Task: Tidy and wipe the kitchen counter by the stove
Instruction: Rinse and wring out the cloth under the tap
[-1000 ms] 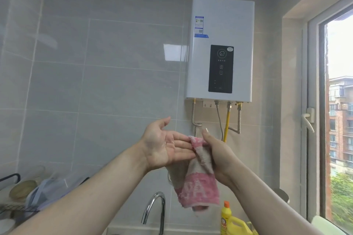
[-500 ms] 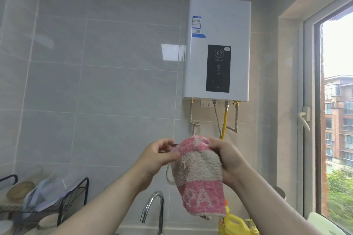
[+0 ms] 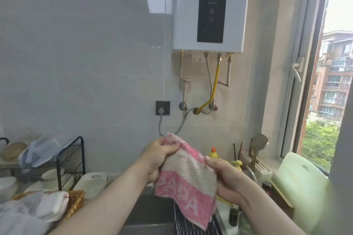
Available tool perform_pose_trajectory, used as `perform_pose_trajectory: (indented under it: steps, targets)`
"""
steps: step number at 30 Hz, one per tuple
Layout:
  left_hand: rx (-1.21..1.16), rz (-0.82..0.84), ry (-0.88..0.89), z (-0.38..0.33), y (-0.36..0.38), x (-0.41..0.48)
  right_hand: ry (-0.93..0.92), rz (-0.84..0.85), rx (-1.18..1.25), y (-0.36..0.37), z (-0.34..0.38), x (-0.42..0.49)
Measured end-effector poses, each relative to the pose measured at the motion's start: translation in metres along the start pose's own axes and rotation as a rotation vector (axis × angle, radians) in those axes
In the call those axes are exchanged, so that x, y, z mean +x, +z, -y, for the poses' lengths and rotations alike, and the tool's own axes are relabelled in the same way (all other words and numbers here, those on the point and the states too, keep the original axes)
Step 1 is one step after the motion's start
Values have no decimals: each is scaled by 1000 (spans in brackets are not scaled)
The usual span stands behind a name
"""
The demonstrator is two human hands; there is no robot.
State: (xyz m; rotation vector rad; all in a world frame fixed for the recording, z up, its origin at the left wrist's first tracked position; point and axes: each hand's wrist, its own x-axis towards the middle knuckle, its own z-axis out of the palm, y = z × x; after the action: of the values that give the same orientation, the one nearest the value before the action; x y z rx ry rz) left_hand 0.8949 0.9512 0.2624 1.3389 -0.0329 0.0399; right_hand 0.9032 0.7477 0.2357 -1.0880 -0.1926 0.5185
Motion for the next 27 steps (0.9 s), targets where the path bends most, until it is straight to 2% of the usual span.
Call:
perform_pose_trajectory:
  steps: [6,10,12,17,19,21,23,25,27]
  targets:
    - [180,75,-131,76,-19,5,-25,-300,-380,-52,-52,7]
    - [185,186,-302,140,-31,7,60,-318,-674,-93,-77,8]
    - [175,210,-396,174,-32,6,141,-297,-773,-110,-92,5]
    - [141,269,-789,253,-21,-8,461,-319,-934,-154,-138,0]
    - [201,237,-856,280,-15,-10,568,-345,-989,-170,-159,4]
    - [321,203,-857,304,-10,-6,632,-359,-1070,-184,-181,12]
    - [571,192,-774,329,-8,5,662,-325,-1191,-195,-205,22]
    - [866,165,-670,348,-7,15,637,-353,-1255,-203,-227,34]
    - [1039,183,-602,363,-11,24,542,-457,-1263,-205,-239,44]
